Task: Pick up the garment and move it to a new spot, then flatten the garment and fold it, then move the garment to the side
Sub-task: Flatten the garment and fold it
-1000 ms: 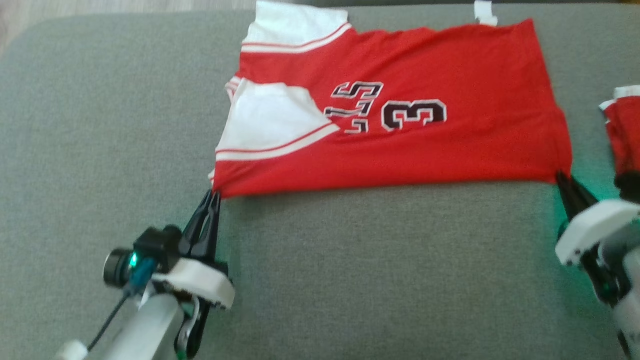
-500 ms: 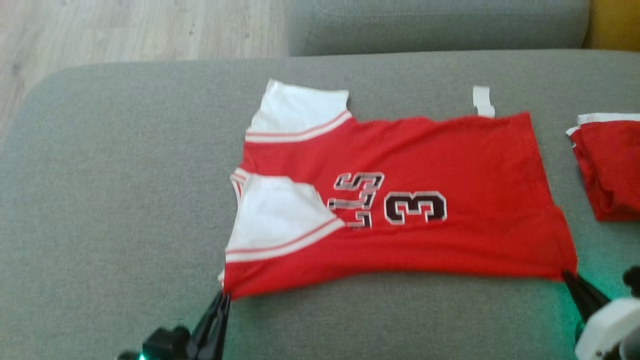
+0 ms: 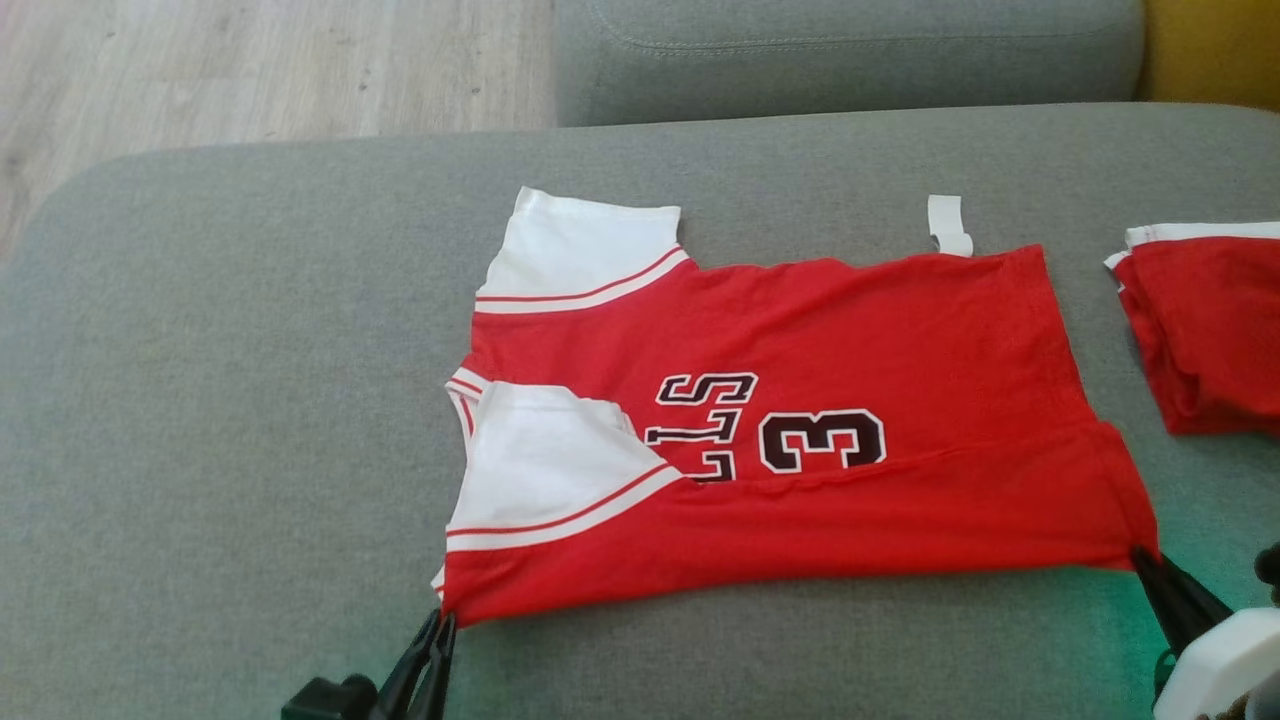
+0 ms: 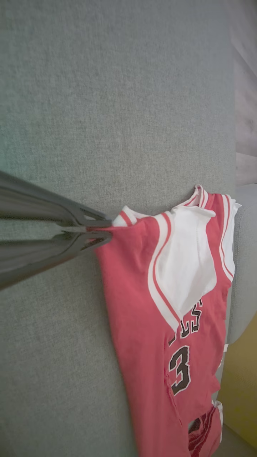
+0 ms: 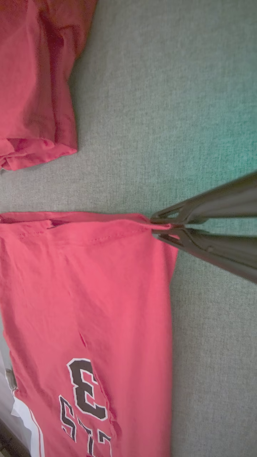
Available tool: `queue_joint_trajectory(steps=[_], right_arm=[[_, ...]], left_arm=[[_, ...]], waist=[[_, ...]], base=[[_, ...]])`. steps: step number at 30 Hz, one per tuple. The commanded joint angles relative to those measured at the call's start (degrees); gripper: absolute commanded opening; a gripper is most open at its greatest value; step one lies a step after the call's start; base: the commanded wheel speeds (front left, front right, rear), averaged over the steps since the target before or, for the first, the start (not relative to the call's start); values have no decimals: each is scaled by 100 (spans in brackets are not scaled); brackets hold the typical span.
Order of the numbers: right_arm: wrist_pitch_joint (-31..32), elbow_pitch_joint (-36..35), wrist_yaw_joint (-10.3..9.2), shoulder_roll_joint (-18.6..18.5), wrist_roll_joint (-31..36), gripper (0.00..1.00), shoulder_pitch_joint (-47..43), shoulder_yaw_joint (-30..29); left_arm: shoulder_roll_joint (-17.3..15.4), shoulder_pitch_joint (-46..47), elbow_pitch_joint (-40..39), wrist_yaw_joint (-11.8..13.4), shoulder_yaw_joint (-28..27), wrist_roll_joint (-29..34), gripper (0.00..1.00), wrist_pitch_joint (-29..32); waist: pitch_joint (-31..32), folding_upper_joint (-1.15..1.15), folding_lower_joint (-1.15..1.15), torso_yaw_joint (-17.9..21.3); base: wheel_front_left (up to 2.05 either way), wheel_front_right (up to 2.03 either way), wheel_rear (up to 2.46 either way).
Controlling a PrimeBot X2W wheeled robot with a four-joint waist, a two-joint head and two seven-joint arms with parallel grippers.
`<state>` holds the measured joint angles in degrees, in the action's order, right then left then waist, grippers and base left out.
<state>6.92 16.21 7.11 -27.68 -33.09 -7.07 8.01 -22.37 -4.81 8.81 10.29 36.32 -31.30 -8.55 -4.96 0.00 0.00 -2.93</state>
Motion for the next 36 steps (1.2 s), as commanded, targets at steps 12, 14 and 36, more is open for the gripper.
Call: queue_joint_trajectory(steps=[12, 14, 36], right_arm=[[-219, -884, 37, -49, 309, 100, 11, -465], [-235, -1052, 37, -2, 368, 100, 66, -513], [-343, -1390, 37, -4, 359, 100, 1397, 190]], left_arm=[[-573, 900, -786, 162, -538, 174, 100, 163], [-723, 1410, -898, 47, -599, 275, 100, 344], [-875, 6852, 2886, -1773, 173, -519, 100, 3514]], waist=[[-230, 0, 0, 167], [-406, 0, 0, 208], [-2246, 0, 0, 1425]], base=[[0, 0, 0], [0, 0, 0], [0, 0, 0]])
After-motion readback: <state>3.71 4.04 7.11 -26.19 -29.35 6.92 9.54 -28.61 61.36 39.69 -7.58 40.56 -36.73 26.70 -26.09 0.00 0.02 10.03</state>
